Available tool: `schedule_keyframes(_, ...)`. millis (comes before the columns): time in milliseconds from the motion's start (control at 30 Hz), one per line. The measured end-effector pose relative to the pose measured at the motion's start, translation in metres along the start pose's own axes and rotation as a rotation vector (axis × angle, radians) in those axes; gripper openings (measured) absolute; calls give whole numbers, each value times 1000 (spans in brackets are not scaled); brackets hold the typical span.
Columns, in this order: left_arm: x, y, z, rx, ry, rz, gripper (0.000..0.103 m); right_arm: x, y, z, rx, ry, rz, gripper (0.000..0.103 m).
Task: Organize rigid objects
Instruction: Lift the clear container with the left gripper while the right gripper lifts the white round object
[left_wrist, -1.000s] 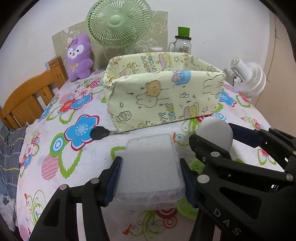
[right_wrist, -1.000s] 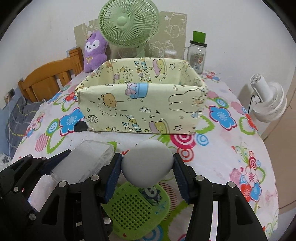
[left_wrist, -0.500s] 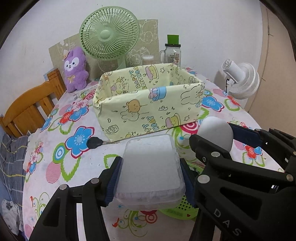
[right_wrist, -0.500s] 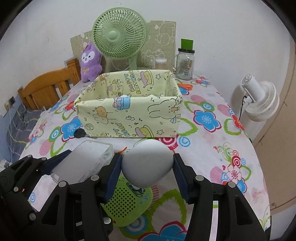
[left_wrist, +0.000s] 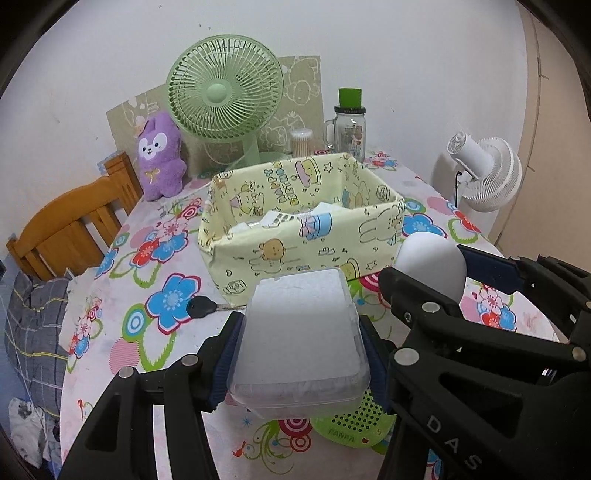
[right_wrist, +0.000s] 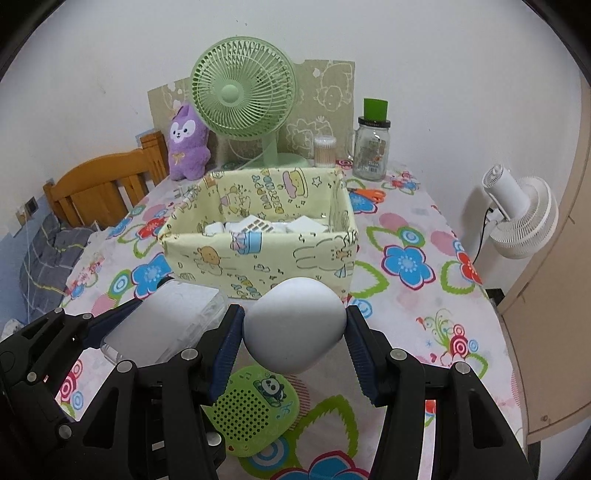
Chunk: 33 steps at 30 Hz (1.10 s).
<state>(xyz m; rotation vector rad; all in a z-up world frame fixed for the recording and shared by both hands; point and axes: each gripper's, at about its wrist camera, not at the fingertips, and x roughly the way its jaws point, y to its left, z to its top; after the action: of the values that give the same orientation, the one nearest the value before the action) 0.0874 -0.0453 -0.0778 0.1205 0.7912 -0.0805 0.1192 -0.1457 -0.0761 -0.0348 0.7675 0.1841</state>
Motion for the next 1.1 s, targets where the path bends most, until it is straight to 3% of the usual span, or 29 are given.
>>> schedule_keyframes(600, -18, -4, 35, -1, -64, 29, 62, -19, -10, 34, -11, -66, 13, 58)
schedule_keyframes(1100, 5, 6, 64, -25, -77, 15, 62, 3, -10, 64, -23, -75, 15, 58)
